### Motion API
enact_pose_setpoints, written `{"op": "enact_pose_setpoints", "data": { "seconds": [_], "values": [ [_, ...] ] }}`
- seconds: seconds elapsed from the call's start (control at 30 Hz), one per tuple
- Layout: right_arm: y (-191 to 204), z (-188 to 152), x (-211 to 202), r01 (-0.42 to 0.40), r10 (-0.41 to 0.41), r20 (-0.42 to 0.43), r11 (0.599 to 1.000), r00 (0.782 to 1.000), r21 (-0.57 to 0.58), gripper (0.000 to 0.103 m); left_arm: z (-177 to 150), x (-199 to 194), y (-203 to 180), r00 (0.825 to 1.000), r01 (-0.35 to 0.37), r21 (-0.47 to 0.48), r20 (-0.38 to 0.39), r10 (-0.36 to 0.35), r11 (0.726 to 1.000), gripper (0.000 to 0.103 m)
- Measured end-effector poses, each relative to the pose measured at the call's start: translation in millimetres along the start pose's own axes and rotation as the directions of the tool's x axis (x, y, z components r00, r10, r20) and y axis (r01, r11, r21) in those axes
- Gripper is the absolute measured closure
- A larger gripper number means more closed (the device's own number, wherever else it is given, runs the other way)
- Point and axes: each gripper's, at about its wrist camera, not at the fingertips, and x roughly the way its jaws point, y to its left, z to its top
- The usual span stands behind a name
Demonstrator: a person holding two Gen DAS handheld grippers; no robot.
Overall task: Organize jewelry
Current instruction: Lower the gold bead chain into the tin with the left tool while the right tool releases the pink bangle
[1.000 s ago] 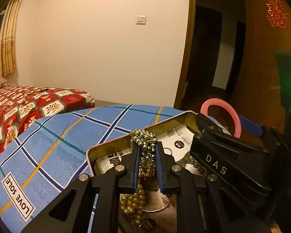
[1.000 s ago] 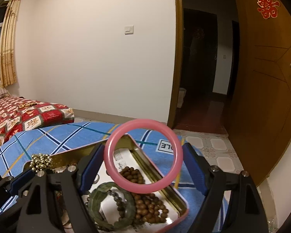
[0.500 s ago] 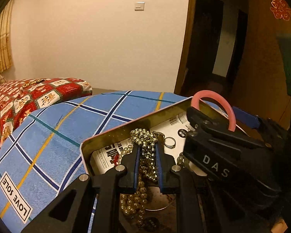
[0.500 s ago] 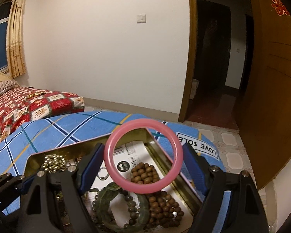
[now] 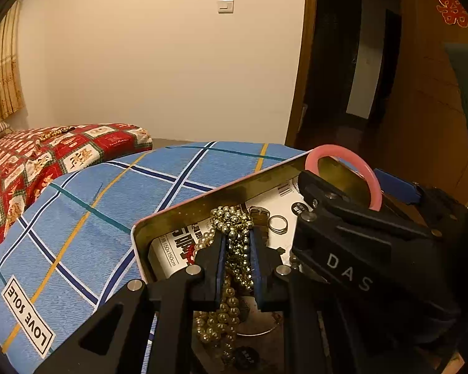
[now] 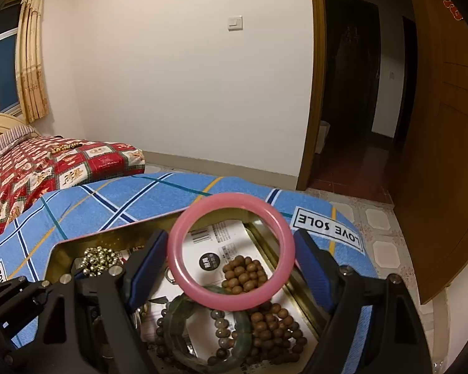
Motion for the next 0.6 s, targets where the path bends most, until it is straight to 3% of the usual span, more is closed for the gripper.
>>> {"op": "enact_pose_setpoints", "data": {
  "seconds": [0.17,0.3,0.37,0.43,0.5,0.6],
  "values": [
    [4.0,0.1,0.4,0.002,-0.002,0.004,1.0,1.0,-0.015,0.018,-0.6,1.8,2.5,1.0,-0.018,-0.013,-0.007,0.018,1.0,0.089],
    [5.6,-0.4,0.5,-0.026,0.026,0.003,1.0,1.0,-0.013,0.007,-1.0,2.6,3.9,0.999,-0.032,-0.025,-0.015,0.032,0.999,0.086],
    [5.4,-0.8,-0.7,-0.025,0.026,0.009,1.0,1.0,-0.006,0.005,-1.2,2.1,2.6,0.999,-0.045,-0.023,-0.018,0.044,0.999,0.074],
    [2.3,-1.1,-2.9,-0.02,0.019,0.021,1.0,1.0,0.013,0.002,-1.4,-1.2,0.6,0.998,-0.056,-0.017,-0.002,0.056,0.998,0.046],
    [-2.1,-1.7,-5.1,-0.013,0.012,0.032,0.999,0.999,0.039,0.0,-1.5,-3.6,-0.1,0.998,-0.065,-0.017,0.013,0.065,0.998,0.032],
    [-9.8,-2.2,-5.7,-0.018,0.015,0.033,0.996,0.999,0.087,0.0,-1.2,-2.1,0.1,0.998,-0.059,-0.018,0.006,0.059,0.998,0.03]
  ]
}}
